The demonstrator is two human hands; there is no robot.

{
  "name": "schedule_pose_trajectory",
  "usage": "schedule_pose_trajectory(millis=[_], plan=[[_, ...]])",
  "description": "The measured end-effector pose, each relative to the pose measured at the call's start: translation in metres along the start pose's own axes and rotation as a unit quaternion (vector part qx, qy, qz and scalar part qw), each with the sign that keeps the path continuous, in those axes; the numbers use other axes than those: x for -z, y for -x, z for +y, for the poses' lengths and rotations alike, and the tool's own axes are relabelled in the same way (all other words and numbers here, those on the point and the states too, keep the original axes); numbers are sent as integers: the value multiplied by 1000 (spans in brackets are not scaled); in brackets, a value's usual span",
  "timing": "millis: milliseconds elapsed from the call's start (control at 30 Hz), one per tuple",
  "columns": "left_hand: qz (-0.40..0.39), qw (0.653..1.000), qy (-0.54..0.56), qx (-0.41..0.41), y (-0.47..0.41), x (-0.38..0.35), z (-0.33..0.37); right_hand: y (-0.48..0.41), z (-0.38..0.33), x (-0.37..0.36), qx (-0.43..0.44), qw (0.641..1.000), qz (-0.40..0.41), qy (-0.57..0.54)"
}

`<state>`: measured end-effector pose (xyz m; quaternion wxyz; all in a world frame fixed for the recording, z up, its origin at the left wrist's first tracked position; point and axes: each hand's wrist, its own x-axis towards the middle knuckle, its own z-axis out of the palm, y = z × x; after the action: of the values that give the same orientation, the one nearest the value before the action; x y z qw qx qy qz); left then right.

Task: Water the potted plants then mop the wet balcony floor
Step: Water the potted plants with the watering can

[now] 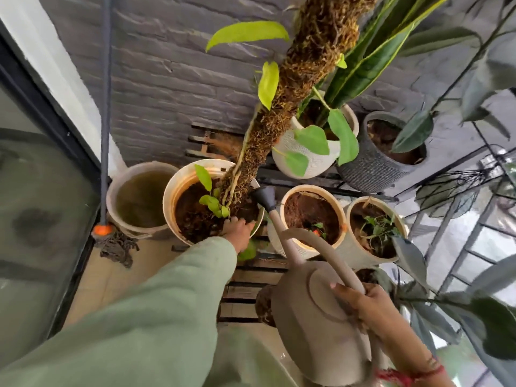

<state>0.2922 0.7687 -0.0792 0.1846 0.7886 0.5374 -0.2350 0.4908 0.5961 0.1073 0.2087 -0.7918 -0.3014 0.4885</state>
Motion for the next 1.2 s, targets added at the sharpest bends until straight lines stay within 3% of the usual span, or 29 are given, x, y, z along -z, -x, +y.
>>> schedule_pose_trajectory(millis=[267, 567, 767, 933, 1100, 1200], plan=[[-6, 989, -148, -9, 41, -19, -47, -4, -28, 10, 46, 996, -26, 77], [87, 994, -27, 61, 45, 4, -75, 4, -32, 6, 35, 989, -37, 142], [82, 993, 10, 81, 44, 24, -86, 15, -30, -9, 22, 982, -51, 181], [53, 997, 40, 42, 45, 34, -89, 21, -29, -32, 24, 970, -81, 228], [100, 995, 1, -29, 48, 46, -104, 19, -35, -63, 24, 963, -104, 247], [87, 995, -16, -49, 50, 52, -114, 17, -46, -77, 42, 962, -119, 241]])
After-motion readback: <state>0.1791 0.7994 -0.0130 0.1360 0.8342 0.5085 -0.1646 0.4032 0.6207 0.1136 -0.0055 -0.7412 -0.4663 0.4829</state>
